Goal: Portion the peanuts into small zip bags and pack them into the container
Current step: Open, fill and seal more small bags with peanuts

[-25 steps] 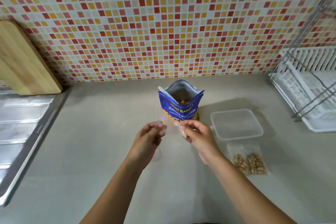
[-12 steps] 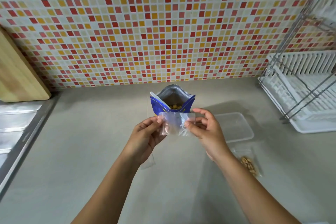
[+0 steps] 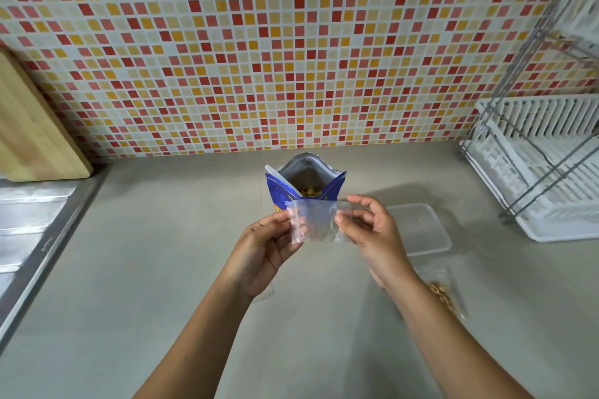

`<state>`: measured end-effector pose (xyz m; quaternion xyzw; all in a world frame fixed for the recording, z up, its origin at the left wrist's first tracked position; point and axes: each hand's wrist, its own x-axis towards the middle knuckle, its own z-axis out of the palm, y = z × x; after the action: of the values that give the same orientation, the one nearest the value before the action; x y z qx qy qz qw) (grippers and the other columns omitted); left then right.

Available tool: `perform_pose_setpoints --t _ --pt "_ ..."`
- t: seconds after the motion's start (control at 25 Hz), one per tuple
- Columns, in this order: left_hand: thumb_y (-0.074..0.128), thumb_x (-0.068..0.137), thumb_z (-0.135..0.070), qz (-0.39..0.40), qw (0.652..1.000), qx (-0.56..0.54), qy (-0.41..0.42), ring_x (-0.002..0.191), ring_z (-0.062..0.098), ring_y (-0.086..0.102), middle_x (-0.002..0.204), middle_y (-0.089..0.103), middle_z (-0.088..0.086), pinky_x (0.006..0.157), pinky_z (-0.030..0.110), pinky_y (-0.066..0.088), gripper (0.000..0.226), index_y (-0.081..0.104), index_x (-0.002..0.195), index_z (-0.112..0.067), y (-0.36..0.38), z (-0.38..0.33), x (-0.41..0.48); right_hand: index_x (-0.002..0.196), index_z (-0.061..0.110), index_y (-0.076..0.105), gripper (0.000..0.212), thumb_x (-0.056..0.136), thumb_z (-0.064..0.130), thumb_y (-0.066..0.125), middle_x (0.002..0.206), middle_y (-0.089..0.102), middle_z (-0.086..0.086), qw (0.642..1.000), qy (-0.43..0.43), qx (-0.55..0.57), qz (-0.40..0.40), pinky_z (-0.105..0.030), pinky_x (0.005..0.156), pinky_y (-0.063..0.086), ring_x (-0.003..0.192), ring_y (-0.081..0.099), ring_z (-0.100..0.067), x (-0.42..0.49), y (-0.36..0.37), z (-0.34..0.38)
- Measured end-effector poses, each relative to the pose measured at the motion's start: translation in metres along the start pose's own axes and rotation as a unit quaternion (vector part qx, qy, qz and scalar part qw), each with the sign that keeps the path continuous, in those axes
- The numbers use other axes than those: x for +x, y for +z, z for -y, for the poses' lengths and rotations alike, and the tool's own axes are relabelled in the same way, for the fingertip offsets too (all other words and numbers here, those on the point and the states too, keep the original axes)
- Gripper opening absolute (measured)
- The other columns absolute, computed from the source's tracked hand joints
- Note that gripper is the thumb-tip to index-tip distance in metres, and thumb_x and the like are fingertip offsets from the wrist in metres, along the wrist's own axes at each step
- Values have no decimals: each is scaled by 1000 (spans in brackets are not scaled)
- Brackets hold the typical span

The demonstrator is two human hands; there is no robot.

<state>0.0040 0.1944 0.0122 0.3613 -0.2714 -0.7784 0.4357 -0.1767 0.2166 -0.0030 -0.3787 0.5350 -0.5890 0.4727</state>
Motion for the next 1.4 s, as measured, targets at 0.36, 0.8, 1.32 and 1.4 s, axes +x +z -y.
perform_pose_setpoints --t 0.36,0.8,1.32,1.4 --pt "56 82 11 -33 997 61 38 59 14 64 60 61 2 62 24 57 24 60 95 -8 14 4 8 99 24 57 31 81 2 68 78 68 -1 1000 8 -11 -22 -19 62 46 62 59 -2 3 -14 0" --pt "59 86 2 -54 982 151 103 81 18 62 90 63 6 72 23 54 34 63 112 -20 14 0 3 108 21 52 36 85 -6 60 107 62 -1 999 -3 35 -13 -16 63 53 66 67 -6 2 -8 4" --pt "68 79 -17 -39 940 324 103 57 10 54 67 64 5 58 22 37 10 68 74 -9 12 -18 0 83 17 61 26 68 12 82 72 68 9 997 -41 -40 52 -13 65 46 66 60 -1 0 -16 18" --pt "66 74 -17 -24 967 238 82 50 8 46 60 57 3 53 19 35 11 67 64 -12 16 -17 -1 70 17 61 16 76 10 74 61 63 11 998 -34 -56 20 -13 61 41 60 53 -1 2 -13 17"
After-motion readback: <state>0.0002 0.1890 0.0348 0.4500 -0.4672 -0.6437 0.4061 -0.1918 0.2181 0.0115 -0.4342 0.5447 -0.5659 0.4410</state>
